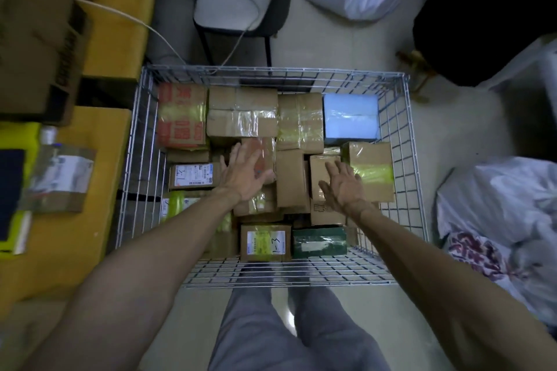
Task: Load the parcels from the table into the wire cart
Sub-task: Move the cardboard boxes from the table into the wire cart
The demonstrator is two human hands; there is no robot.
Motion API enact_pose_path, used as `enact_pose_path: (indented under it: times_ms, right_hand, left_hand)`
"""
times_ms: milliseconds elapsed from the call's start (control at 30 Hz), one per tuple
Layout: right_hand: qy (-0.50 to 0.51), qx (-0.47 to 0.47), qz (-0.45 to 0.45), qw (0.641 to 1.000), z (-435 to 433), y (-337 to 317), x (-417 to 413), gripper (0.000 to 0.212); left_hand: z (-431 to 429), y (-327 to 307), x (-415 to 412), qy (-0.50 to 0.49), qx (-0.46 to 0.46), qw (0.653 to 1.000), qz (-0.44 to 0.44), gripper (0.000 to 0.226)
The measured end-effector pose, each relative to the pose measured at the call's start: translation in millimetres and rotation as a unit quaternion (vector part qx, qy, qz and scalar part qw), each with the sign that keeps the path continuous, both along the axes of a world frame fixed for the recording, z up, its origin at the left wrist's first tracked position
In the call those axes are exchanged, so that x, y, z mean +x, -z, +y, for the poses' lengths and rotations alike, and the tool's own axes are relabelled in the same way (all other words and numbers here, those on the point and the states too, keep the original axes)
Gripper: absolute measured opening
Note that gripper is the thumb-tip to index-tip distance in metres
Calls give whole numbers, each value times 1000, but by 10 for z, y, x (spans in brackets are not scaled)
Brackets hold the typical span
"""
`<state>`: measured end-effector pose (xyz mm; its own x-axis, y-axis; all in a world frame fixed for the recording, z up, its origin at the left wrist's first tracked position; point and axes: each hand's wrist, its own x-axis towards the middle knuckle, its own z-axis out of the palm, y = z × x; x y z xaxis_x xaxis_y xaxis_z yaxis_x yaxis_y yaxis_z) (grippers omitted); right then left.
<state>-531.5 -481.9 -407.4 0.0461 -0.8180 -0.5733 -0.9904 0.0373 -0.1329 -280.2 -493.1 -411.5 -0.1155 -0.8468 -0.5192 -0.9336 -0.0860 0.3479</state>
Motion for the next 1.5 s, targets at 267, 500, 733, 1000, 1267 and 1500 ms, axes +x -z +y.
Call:
enact_pose_path:
  times_ms: [267,500,733,1000,1267,1500]
  right_hand:
    - [-111,-90,-19,990,-46,-723,91,54]
    - [-200,-144,-53,968,5,-1315,242,57]
    - [-273,-174,-96,941,144,-1830,713,59]
    - [-320,-200,-120,918,423,-2328,1414,64]
    - [-348,-219,-154,898,925,-2832,2338,64]
    - [-370,-264,-175,873,1478,-3283,3183,68]
  left_hand:
    - [492,-923,181,-106,-86,989,-57,68]
    - [1195,-1580,391,-188,-133,967,-106,68]
    - [1836,-2146,624,-265,-167,939,-141,70]
    - [2563,-2576,1066,-337,-205,903,-172,66]
    - [3434,-2968,1761,-398,-225,869,-191,68]
    - [4054,-3254,2476,-411,-248,850,-218,69]
